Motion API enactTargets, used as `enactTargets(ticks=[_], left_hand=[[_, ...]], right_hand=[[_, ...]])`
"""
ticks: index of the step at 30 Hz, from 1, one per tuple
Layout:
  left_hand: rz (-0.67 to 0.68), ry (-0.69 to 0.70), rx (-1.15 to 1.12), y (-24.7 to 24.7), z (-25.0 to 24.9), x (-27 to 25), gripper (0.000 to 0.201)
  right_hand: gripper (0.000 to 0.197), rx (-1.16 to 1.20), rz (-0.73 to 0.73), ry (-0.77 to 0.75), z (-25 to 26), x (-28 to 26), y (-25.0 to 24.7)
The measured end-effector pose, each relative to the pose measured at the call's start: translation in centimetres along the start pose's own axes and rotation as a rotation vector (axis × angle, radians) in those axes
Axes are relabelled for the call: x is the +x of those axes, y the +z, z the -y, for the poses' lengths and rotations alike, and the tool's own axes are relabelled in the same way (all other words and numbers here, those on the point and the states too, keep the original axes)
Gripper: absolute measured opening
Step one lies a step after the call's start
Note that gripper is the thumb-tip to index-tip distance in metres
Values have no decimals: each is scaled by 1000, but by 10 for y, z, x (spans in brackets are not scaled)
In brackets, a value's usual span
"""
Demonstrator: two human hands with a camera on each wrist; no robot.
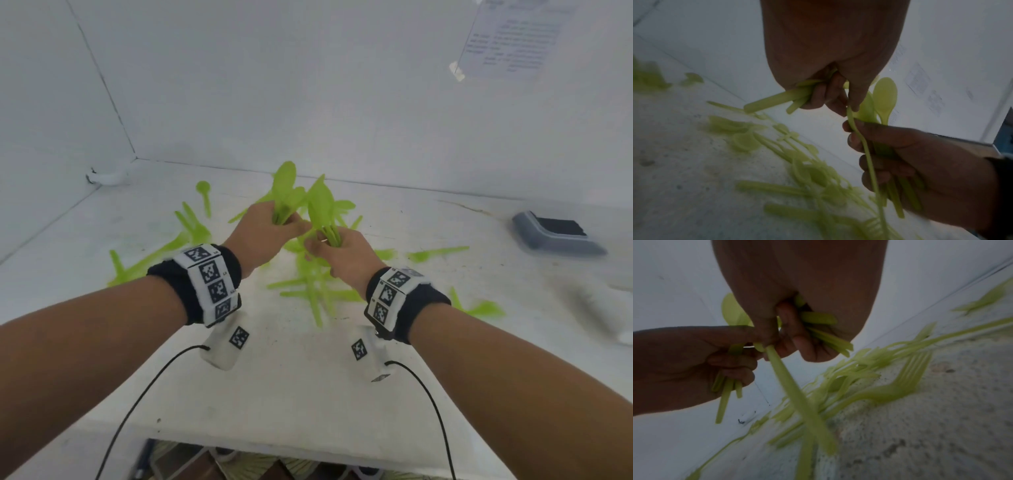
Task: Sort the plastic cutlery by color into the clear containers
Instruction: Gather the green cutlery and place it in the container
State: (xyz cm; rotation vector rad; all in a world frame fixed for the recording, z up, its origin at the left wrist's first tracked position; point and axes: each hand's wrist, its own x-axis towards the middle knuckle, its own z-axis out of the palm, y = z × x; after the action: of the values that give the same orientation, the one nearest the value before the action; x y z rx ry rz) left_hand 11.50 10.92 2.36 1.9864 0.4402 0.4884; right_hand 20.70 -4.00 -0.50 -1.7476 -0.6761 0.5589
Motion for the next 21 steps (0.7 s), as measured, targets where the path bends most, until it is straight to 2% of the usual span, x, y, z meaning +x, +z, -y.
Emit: enactTargets(ticks=[3, 6, 8, 11, 16, 21], left_hand=[[3, -51, 12, 10, 2, -1, 38], [67, -157, 299, 13, 19, -3, 46], [187, -213, 564, 17, 32, -5, 51], [275, -205, 724, 29, 43, -2, 51], [232, -282, 606, 47, 41, 10, 27], [193, -435, 486, 58, 23, 16, 33]], right_hand=[[6, -47, -131, 83, -6, 2, -9], [10, -60, -316, 203, -19, 6, -27], [11, -80, -335, 253, -27, 5, -37], [13, -160, -304, 286, -35, -1, -47], [16, -219, -286, 289, -44, -9, -63], [20, -195, -331, 275, -48, -15, -73]])
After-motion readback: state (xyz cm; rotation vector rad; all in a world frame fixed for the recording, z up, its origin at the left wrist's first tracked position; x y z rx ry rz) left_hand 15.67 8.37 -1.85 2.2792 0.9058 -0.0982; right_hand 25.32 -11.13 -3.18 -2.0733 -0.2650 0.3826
